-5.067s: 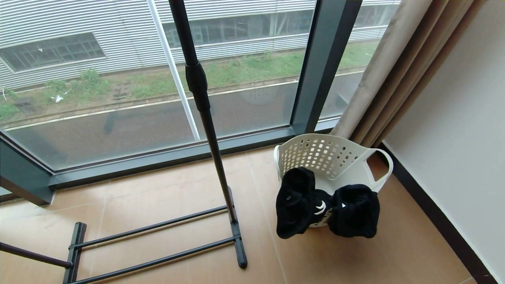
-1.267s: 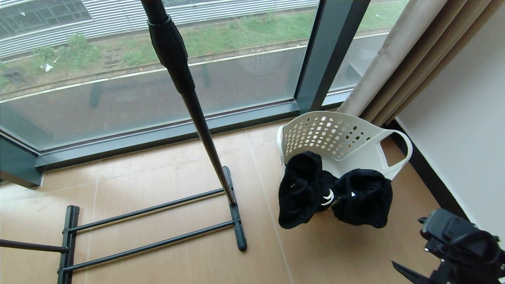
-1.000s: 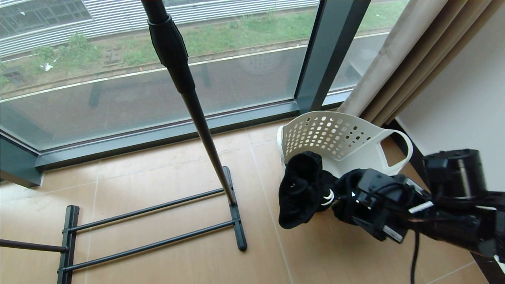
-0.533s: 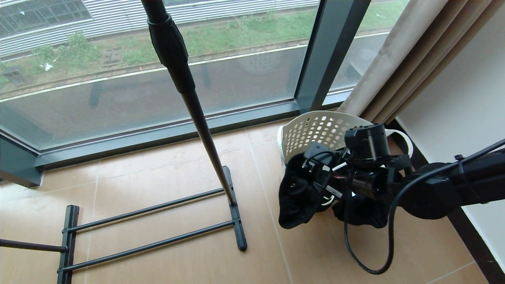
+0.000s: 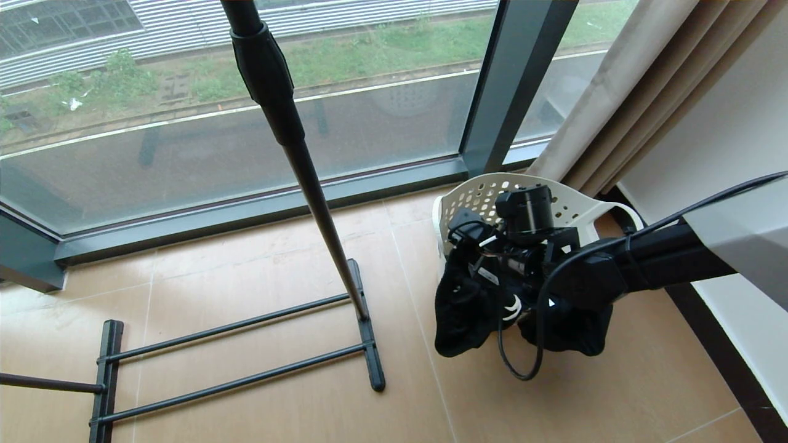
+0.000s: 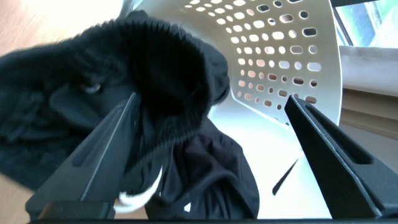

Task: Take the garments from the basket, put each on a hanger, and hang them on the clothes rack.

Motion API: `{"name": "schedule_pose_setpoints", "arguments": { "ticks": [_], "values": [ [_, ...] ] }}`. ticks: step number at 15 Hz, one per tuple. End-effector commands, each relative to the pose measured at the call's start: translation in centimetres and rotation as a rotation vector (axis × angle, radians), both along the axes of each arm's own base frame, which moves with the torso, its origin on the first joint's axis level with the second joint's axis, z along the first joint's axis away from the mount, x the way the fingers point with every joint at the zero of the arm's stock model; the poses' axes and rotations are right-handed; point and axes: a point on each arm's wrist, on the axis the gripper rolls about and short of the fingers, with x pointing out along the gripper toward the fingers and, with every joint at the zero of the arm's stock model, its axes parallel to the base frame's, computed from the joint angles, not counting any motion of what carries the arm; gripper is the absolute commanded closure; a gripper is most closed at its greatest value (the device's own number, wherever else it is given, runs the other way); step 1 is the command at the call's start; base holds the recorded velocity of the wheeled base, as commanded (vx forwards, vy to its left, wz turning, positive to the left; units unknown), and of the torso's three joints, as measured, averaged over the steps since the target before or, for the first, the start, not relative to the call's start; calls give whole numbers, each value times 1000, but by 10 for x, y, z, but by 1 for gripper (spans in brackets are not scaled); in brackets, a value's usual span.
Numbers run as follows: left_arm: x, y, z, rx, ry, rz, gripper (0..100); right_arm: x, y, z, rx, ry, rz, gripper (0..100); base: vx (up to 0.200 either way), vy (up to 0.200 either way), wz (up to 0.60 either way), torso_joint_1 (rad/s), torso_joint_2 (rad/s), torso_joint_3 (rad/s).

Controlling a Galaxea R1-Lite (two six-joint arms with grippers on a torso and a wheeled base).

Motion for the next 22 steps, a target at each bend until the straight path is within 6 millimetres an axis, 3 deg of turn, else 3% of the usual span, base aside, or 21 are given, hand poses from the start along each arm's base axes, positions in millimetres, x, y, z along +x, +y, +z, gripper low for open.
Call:
{"name": "schedule_pose_setpoints", "arguments": {
  "ticks": [1, 8, 9, 13, 16, 19, 20, 21, 22],
  "values": [
    [0, 0, 0, -1, 0, 0, 0, 11, 3, -9, -6, 1, -14, 0, 0, 0, 0, 0, 0, 0],
    [0, 0, 0, -1, 0, 0, 0, 36, -6, -8, 23, -40, -54, 0, 0, 0, 0, 0, 0, 0],
    [0, 0, 0, -1, 0, 0, 0, 36, -6, -7, 27, -41, -54, 100, 0, 0, 0, 0, 0, 0],
    [0, 0, 0, -1, 0, 0, 0, 29, -9, -3, 65, -38, -76, 100, 0, 0, 0, 0, 0, 0],
    [0, 0, 0, -1, 0, 0, 0, 6, -19, 17, 134, -49, -108, 100, 0, 0, 0, 0, 0, 0],
    [0, 0, 0, -1, 0, 0, 0, -58, -32, 49, 199, -77, -81, 100, 0, 0, 0, 0, 0, 0],
    [0, 0, 0, -1, 0, 0, 0, -58, -32, 49, 199, -77, -81, 100, 0, 0, 0, 0, 0, 0],
    [0, 0, 0, -1, 0, 0, 0, -89, -35, 61, 268, -136, -55, 100, 0, 0, 0, 0, 0, 0],
    [0, 0, 0, -1, 0, 0, 0, -104, -37, 66, 284, -159, -37, 100, 0, 0, 0, 0, 0, 0]
  ]
}}
